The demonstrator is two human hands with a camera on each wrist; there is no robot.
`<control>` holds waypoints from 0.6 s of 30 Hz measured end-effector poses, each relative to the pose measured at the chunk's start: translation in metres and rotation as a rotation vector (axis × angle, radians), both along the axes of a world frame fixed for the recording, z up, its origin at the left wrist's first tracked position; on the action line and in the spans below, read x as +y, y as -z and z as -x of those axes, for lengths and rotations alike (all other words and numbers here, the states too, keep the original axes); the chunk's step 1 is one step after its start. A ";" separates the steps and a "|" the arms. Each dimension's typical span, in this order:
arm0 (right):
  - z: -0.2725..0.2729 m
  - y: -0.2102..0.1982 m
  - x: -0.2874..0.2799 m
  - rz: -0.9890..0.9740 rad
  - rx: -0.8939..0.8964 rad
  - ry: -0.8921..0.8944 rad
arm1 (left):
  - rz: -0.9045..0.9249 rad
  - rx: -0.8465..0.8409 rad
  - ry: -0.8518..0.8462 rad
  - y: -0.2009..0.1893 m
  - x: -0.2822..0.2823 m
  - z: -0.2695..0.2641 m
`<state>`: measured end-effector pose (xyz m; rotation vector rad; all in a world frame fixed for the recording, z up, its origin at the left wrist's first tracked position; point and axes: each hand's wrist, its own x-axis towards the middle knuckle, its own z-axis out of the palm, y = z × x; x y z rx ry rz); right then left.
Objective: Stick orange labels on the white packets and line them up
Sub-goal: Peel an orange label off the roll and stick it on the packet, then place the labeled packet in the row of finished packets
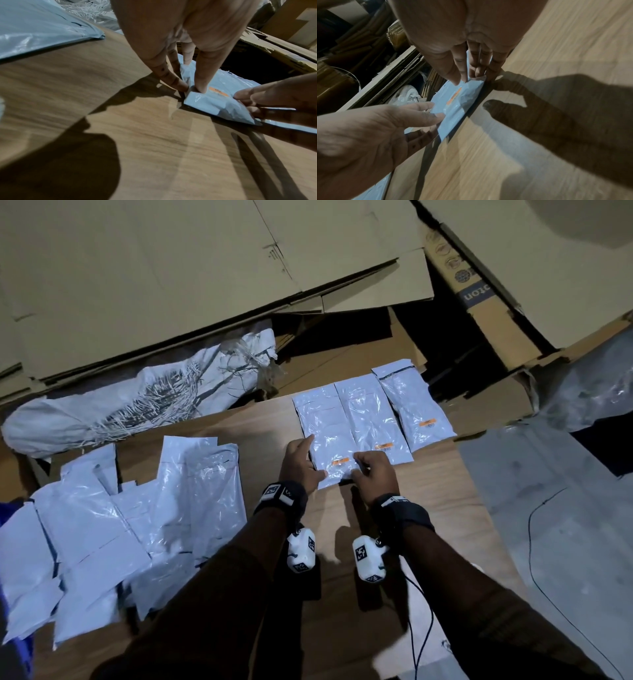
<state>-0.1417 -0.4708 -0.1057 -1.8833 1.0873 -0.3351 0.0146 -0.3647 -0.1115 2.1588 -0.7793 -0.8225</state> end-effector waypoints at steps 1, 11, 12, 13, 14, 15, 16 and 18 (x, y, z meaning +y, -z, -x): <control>-0.001 0.001 -0.001 0.010 0.008 -0.007 | -0.005 -0.009 0.002 0.001 -0.001 0.000; -0.006 0.007 -0.004 0.042 0.086 -0.062 | 0.005 0.014 0.023 0.004 -0.004 -0.006; -0.006 0.007 -0.003 0.037 0.093 -0.067 | 0.013 0.028 0.020 0.003 -0.003 -0.006; -0.006 0.006 -0.003 0.029 0.102 -0.069 | 0.019 0.039 0.017 0.001 -0.003 -0.005; -0.005 0.005 -0.003 0.029 0.109 -0.068 | 0.027 0.045 0.011 0.001 -0.002 -0.004; -0.005 0.003 0.000 0.041 0.105 -0.068 | 0.029 0.057 0.000 -0.001 -0.001 -0.003; -0.004 -0.001 0.002 0.059 0.091 -0.069 | 0.035 0.076 -0.017 -0.001 0.000 -0.001; -0.003 -0.006 0.009 0.087 0.062 -0.065 | 0.046 0.105 -0.056 -0.003 0.006 0.002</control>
